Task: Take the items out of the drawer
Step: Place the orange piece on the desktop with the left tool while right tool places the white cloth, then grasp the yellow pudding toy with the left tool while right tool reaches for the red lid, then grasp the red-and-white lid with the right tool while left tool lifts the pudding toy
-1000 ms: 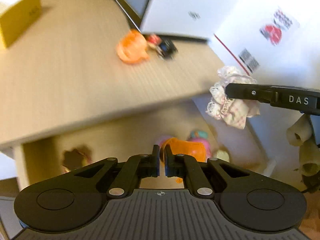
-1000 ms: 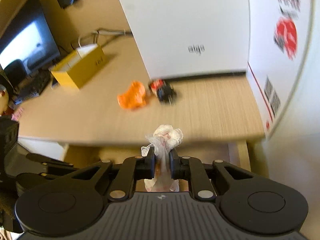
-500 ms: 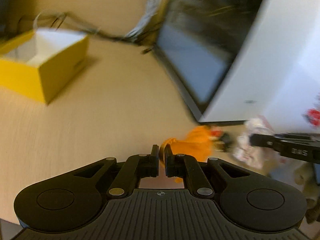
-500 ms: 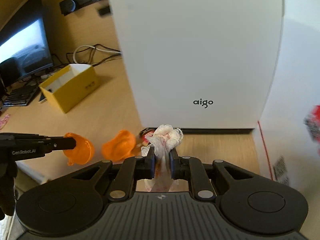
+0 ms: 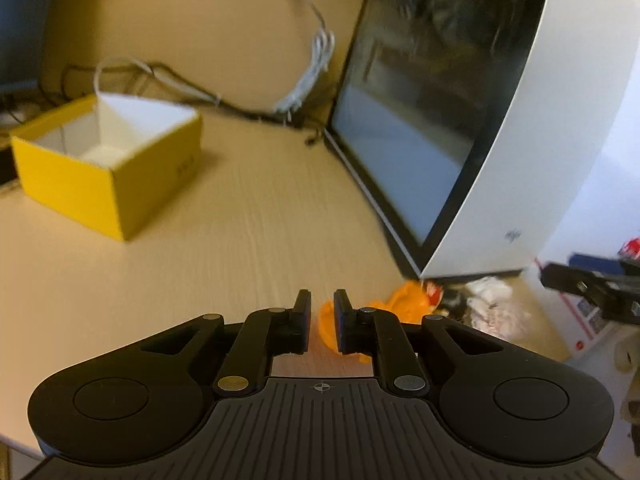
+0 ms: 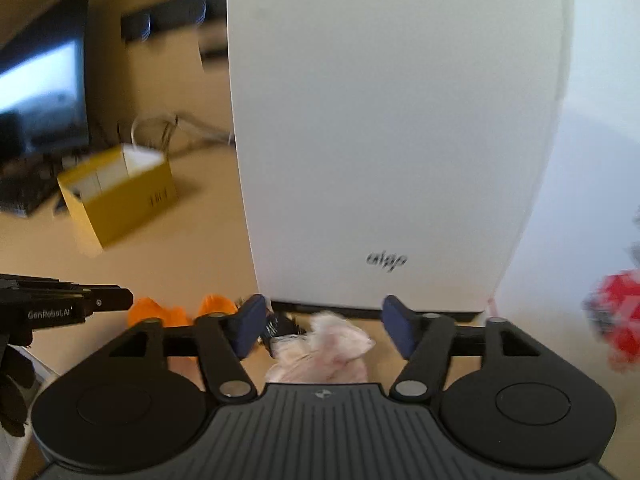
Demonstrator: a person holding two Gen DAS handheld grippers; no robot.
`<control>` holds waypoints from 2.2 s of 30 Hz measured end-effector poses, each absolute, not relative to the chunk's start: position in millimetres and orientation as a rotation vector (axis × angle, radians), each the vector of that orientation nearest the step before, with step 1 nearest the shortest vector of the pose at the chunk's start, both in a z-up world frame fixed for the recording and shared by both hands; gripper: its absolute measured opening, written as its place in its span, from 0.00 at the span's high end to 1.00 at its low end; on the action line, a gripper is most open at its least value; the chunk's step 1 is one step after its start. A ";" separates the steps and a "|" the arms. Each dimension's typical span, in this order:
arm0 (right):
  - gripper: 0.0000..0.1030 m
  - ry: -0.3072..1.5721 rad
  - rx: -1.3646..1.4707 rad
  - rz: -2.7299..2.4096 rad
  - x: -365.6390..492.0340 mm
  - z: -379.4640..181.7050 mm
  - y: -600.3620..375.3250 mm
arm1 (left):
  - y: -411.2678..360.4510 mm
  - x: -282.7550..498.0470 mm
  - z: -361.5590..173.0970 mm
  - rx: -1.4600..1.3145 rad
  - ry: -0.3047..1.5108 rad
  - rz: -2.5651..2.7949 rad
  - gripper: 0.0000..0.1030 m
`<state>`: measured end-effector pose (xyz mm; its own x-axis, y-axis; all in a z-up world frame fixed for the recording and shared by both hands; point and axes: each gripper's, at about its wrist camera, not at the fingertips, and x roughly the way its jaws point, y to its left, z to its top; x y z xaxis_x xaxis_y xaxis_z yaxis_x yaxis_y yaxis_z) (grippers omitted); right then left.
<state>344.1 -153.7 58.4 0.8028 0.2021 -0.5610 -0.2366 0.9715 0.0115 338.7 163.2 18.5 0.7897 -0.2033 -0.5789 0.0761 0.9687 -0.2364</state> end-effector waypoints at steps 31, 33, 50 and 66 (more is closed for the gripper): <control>0.28 1.158 -0.182 0.410 287.1 -72.0 -141.5 | 57.1 301.5 -132.3 0.250 1.224 -0.473 0.59; 0.28 1.152 -0.264 0.434 289.8 -72.9 -131.2 | 54.8 302.1 -133.1 0.265 1.239 -0.529 0.45; 0.28 1.119 -0.271 0.499 306.3 -70.4 -117.3 | 127.9 279.8 -88.2 0.155 0.993 -0.098 0.51; 0.28 1.164 -0.392 0.579 304.9 -85.4 -104.6 | 125.3 301.2 -129.3 0.069 1.092 -0.158 0.53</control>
<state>304.9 -104.6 -85.4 0.2768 0.2217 -0.9350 -0.6120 0.7908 0.0063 301.2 125.3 -129.3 0.4507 -0.0942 -0.8877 0.1619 0.9866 -0.0225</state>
